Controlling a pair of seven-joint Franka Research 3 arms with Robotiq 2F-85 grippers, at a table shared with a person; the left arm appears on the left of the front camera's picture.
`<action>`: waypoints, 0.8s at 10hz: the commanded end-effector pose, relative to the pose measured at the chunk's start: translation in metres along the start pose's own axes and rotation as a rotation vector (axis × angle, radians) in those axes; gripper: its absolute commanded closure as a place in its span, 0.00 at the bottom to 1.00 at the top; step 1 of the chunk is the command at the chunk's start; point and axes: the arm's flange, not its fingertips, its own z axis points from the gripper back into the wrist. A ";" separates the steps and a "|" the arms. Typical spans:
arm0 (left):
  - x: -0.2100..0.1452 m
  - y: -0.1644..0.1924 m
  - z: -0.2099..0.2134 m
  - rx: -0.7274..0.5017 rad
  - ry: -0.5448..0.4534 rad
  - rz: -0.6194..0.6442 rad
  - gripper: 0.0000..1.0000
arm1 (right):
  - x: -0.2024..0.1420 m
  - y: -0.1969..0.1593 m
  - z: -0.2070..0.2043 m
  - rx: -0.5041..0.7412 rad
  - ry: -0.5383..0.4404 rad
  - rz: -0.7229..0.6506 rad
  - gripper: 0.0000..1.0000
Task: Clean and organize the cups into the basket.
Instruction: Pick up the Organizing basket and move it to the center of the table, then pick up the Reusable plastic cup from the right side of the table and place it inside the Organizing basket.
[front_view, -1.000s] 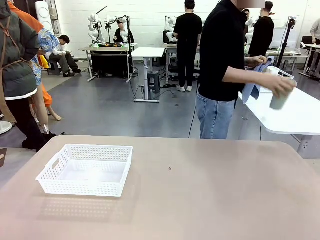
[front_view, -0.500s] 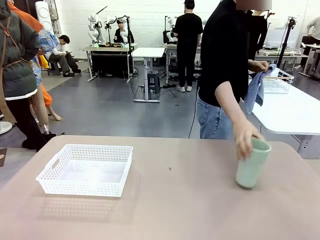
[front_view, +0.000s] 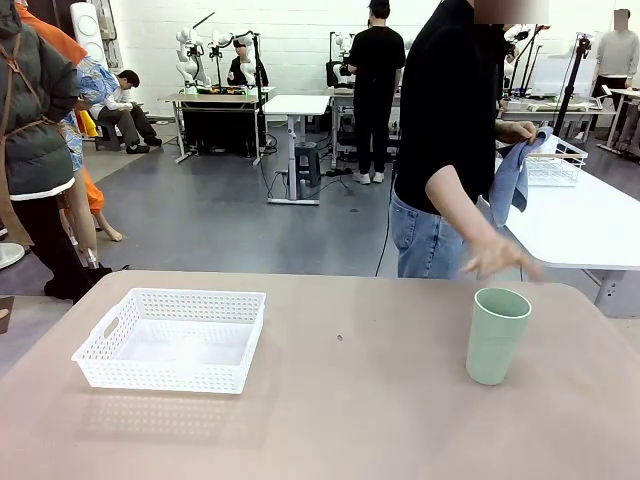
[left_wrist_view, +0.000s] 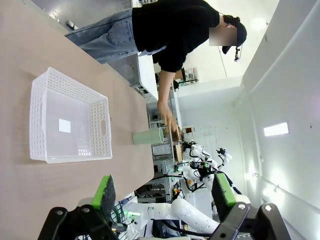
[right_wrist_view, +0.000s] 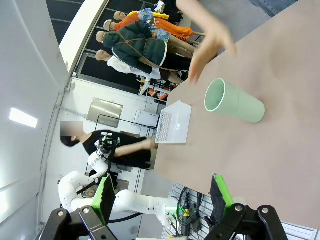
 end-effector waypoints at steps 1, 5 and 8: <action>-0.001 -0.001 0.002 -0.011 -0.003 -0.005 0.00 | 0.003 0.000 0.000 0.016 0.002 0.016 0.00; 0.007 -0.012 -0.014 0.143 0.051 -0.121 0.00 | 0.000 -0.010 -0.024 -0.127 0.104 0.369 0.00; 0.024 -0.025 -0.044 0.352 0.191 -0.196 0.00 | 0.027 -0.021 -0.069 -0.144 0.247 0.704 0.00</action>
